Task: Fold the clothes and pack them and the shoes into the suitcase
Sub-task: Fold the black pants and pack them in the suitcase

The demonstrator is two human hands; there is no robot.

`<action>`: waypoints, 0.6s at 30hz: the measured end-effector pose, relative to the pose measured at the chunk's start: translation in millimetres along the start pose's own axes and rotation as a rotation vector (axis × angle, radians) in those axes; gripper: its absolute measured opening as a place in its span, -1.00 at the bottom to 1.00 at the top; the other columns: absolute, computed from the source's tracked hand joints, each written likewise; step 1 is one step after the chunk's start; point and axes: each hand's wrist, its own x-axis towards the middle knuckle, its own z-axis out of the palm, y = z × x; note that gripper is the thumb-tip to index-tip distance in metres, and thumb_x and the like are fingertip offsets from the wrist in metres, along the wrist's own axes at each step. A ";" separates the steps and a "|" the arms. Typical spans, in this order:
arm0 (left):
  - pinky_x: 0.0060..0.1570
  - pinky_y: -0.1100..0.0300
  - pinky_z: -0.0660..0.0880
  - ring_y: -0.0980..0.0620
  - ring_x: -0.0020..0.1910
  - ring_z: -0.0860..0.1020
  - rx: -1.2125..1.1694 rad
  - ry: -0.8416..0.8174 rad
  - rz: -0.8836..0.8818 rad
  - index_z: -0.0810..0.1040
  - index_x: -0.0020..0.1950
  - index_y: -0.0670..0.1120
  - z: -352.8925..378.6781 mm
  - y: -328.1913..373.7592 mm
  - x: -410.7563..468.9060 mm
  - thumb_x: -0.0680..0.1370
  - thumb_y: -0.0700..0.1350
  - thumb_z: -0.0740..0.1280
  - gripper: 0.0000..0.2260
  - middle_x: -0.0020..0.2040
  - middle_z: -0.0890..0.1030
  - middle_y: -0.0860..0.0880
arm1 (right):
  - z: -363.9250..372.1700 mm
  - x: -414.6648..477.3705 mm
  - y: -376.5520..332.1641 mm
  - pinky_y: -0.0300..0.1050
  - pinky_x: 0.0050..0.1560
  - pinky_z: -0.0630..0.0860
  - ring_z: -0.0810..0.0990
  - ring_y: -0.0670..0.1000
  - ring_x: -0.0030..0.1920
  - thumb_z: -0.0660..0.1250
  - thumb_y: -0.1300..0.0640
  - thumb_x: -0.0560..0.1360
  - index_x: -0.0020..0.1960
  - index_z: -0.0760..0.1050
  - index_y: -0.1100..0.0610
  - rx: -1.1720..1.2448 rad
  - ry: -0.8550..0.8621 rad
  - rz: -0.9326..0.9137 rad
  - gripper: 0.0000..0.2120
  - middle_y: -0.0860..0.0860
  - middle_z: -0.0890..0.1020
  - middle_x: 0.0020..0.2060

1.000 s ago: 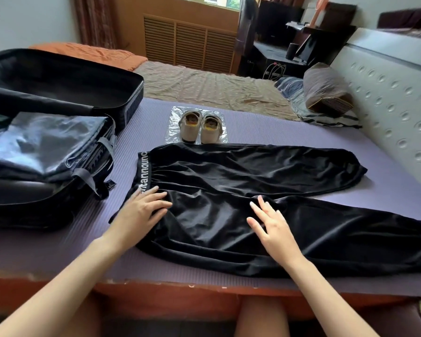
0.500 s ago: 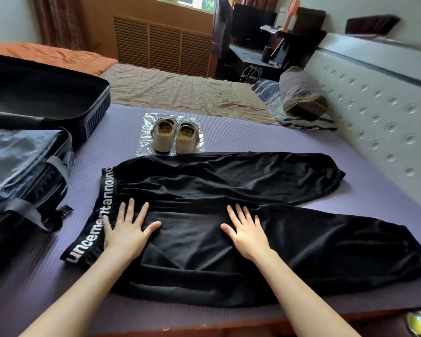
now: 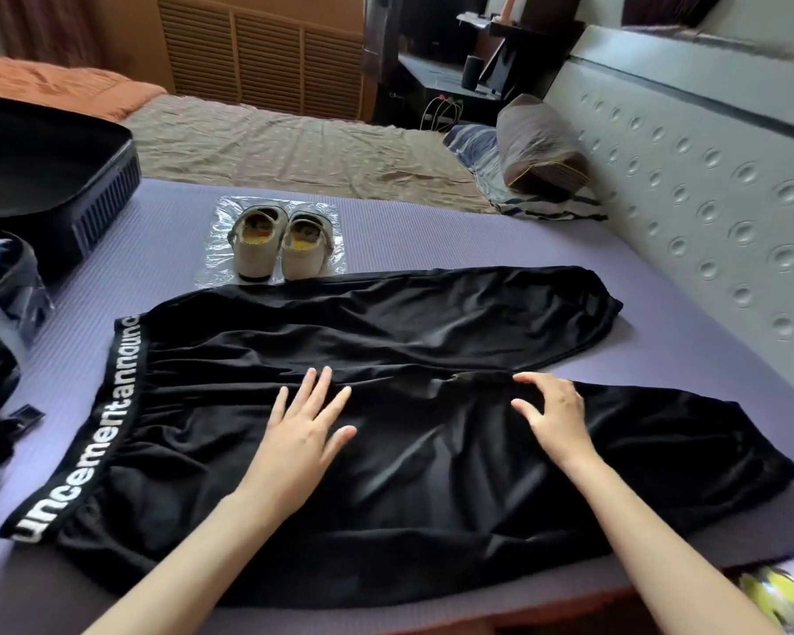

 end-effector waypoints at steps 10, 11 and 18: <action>0.31 0.02 0.33 -0.01 0.31 0.47 -0.220 -0.002 0.215 0.53 0.29 -0.04 42.5 99.4 56.4 0.51 0.08 0.19 -0.60 0.26 0.56 -0.02 | -56.3 23.6 104.5 -0.02 0.27 0.28 0.50 0.11 0.18 0.47 0.23 0.40 0.06 0.64 0.09 0.000 -0.045 0.196 -0.76 0.03 0.66 0.05; 0.31 0.04 0.33 -0.03 0.28 0.49 -0.260 0.013 0.209 0.53 0.28 -0.07 44.6 105.4 64.7 0.50 0.03 0.26 -0.62 0.24 0.57 -0.04 | -56.4 26.0 110.3 -0.01 0.27 0.29 0.50 0.11 0.17 0.48 0.22 0.38 0.05 0.64 0.08 0.002 -0.051 0.188 -0.75 0.04 0.66 0.04; 0.03 0.04 0.49 -0.08 -0.02 0.57 -0.219 0.071 0.173 0.63 0.11 -0.09 58.0 128.2 111.1 0.40 -0.13 0.48 -0.71 -0.05 0.65 -0.01 | -49.7 33.7 135.1 -0.15 0.18 0.16 0.36 0.06 0.10 0.52 0.15 0.34 -0.14 0.68 0.06 -0.003 0.009 0.140 -0.90 -0.04 0.58 -0.11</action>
